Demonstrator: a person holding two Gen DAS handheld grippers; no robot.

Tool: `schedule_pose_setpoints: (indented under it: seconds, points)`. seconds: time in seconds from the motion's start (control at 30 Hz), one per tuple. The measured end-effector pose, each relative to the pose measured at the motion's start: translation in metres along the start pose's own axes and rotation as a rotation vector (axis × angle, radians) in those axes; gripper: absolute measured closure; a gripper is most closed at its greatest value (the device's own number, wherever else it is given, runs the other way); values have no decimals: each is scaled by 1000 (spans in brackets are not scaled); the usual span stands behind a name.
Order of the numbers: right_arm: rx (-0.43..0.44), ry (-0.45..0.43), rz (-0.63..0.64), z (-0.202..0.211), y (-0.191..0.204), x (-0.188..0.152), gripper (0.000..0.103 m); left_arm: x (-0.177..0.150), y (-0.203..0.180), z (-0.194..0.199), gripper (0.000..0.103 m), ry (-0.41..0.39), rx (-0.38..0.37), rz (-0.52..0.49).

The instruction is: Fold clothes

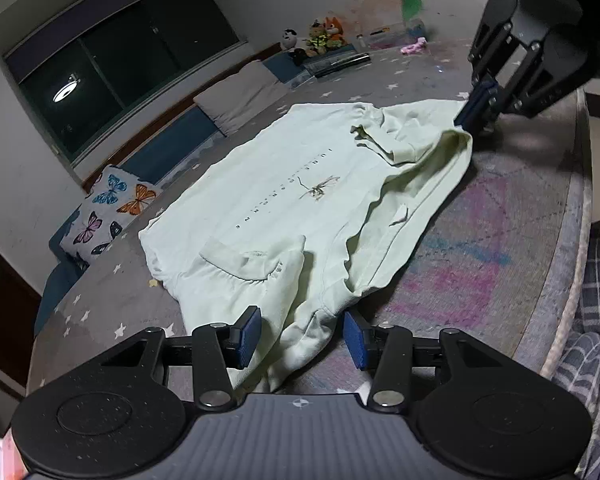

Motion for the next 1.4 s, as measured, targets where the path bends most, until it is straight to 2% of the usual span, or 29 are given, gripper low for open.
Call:
schedule_pose_setpoints:
  seconds: [0.03, 0.1, 0.13, 0.2, 0.23, 0.4, 0.43, 0.5, 0.57, 0.6, 0.73, 0.9, 0.93, 0.97, 1.07, 1.23, 1.4]
  points:
    - [-4, -3, -1, 1, -1, 1, 98, 0, 0, -1, 55, -1, -5, -8]
    - [-13, -11, -3, 2, -2, 2, 98, 0, 1, -4, 64, -3, -17, -14]
    - [-19, -16, -5, 3, -3, 3, 98, 0, 2, -5, 74, -1, -21, -13]
    - [-30, -26, -8, 4, -4, 5, 99, 0, 4, -8, 83, 5, -22, -4]
    - [-35, -31, -11, 5, -4, 6, 99, 0, 5, -7, 94, 3, -21, 3]
    - [-48, -46, -14, 10, -5, 6, 99, 1, 7, 1, 94, -18, -20, 28]
    - [-51, -48, -15, 11, -6, 6, 99, 1, 6, 2, 93, -23, -17, 25]
    - [-53, -49, -20, 10, -6, 6, 99, 1, 2, 5, 85, -26, 2, 6]
    - [-54, -49, -23, 11, -6, 6, 99, 2, -1, 5, 58, -31, 36, -12]
    - [-53, -50, -23, 11, -6, 6, 99, 2, -2, 4, 53, -34, 48, -18]
    - [-56, -53, -21, 11, -6, 8, 99, 2, -2, -1, 48, -30, 50, -24]
    - [-62, -57, -26, 12, -8, 10, 99, 1, 2, -8, 49, -20, 22, -25]
    - [-64, -58, -26, 12, -8, 10, 99, 1, 4, -9, 59, -17, 10, -19]
    - [-65, -58, -27, 12, -8, 11, 99, 1, 6, -11, 76, -14, -1, -13]
    - [-67, -64, -28, 12, -8, 11, 99, 0, 10, -11, 94, -11, -24, 16]
    - [-71, -87, -27, 18, -9, 11, 99, 5, 13, 2, 98, -32, -27, 53]
    - [-82, -135, -10, 42, -8, 12, 99, 16, 10, 37, 99, -64, -16, 57]
Point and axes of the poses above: each gripper's, at about its wrist camera, not at the fingertips, and z roughly against the way its jaws point, y to its left, x to its top, the point moved 4 cm from there along -z, roughly the way its jaws point, and after that the axes turned 1 degree about -y, right-handed, at the moved point
